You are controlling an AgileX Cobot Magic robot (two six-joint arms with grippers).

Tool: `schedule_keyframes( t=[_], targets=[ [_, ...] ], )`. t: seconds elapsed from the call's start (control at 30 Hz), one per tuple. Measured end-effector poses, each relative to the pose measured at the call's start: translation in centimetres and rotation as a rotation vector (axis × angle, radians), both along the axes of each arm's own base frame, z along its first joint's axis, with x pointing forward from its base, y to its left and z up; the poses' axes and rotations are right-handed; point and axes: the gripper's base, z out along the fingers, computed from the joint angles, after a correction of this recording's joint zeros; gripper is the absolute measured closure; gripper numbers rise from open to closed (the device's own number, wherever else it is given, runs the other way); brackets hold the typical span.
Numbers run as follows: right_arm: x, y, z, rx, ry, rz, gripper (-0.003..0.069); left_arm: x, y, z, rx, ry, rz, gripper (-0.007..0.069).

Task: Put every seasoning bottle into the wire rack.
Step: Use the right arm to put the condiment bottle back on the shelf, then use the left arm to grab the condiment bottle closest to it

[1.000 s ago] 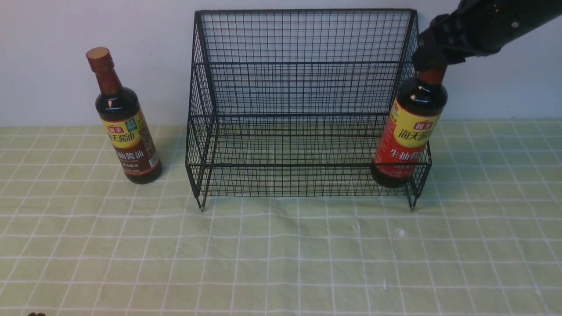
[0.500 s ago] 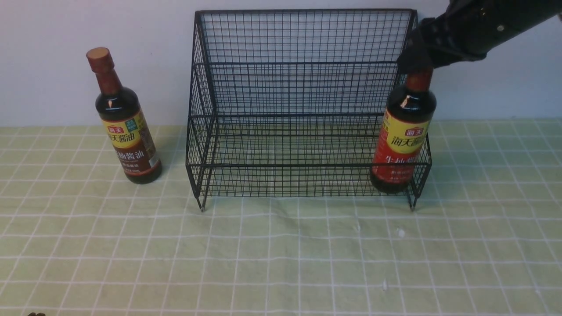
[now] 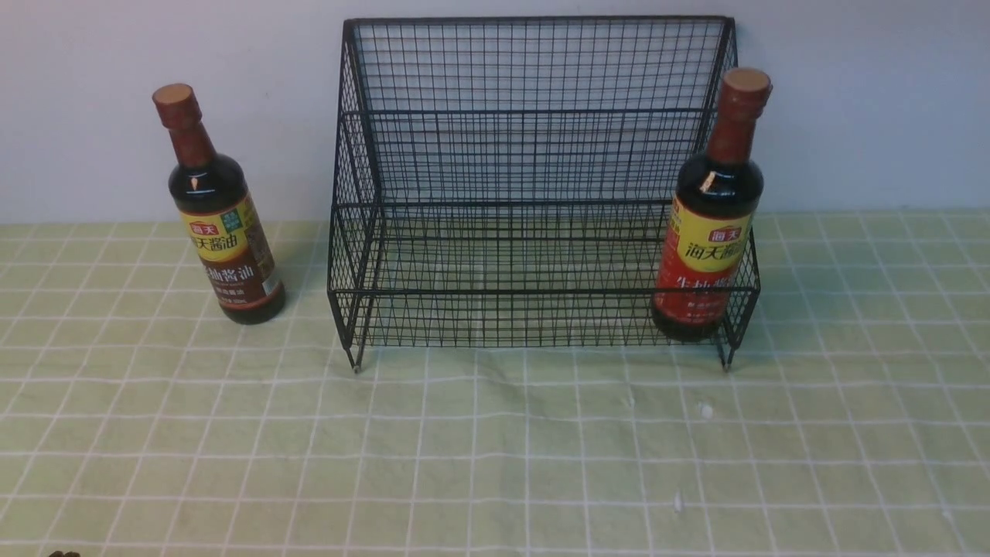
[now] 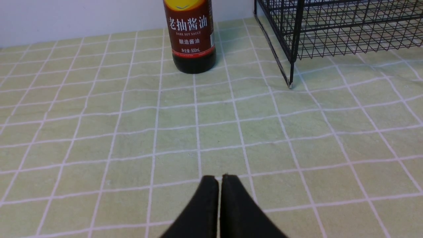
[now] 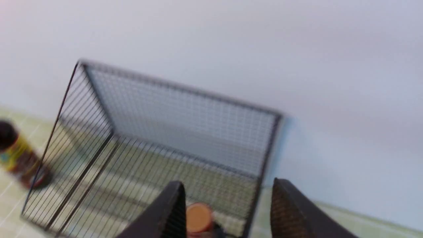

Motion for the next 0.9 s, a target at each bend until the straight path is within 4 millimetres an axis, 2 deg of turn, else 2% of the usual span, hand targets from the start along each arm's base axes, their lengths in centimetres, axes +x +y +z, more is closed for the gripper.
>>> schedule_keyframes(
  t=[0.13,0.2,0.27,0.37,0.4,0.43,0.5,0.53,0.57,0.6,0.63,0.7,0.83,0.9],
  targets=[
    [-5.1,-1.5,2.1,0.01,-0.095,-0.059,0.047,0.0,0.0,0.0,0.0,0.0,0.0,0.063],
    [-8.3,-2.2,2.7,0.023,-0.139,-0.079,0.0526,0.0,0.0,0.0,0.0,0.0,0.0,0.063],
    [-13.0,-3.3,2.5,0.056,-0.178,-0.106,0.0625,0.0,0.0,0.0,0.0,0.0,0.0,0.063],
    [-18.4,-4.4,0.0,0.073,-0.186,-0.127,0.0662,0.0,0.0,0.0,0.0,0.0,0.0,0.063],
    [-19.1,-4.5,-0.5,0.074,-0.184,-0.128,0.0664,0.0,0.0,0.0,0.0,0.0,0.0,0.063],
    [-21.3,-4.9,-2.9,0.077,-0.179,-0.129,0.067,0.0,0.0,0.0,0.0,0.0,0.0,0.063],
    [-23.4,-5.3,-6.3,0.081,-0.191,-0.129,0.0671,0.0,0.0,0.0,0.0,0.0,0.0,0.063],
    [-23.5,-5.4,-6.6,0.084,-0.202,-0.128,0.0671,0.0,0.0,0.0,0.0,0.0,0.0,0.063],
    [-24.7,-5.6,-9.3,0.095,-0.249,-0.126,0.0671,0.0,0.0,0.0,0.0,0.0,0.0,0.063],
    [-25.2,-5.7,-10.6,0.103,-0.283,-0.125,0.0671,0.0,0.0,0.0,0.0,0.0,0.0,0.063],
    [-26.0,-5.7,-13.5,0.129,-0.356,-0.116,0.0671,0.0,0.0,0.0,0.0,0.0,0.0,0.063],
    [-26.3,-5.6,-16.6,0.183,-0.445,-0.104,0.0672,0.0,0.0,0.0,0.0,0.0,0.0,0.063],
    [-25.7,-5.4,-20.2,0.241,-0.507,-0.089,0.0672,0.0,0.0,0.0,0.0,0.0,0.0,0.063],
    [-24.7,-5.1,-22.0,0.261,-0.497,-0.087,0.0672,0.0,0.0,0.0,0.0,0.0,0.0,0.063]
  ],
)
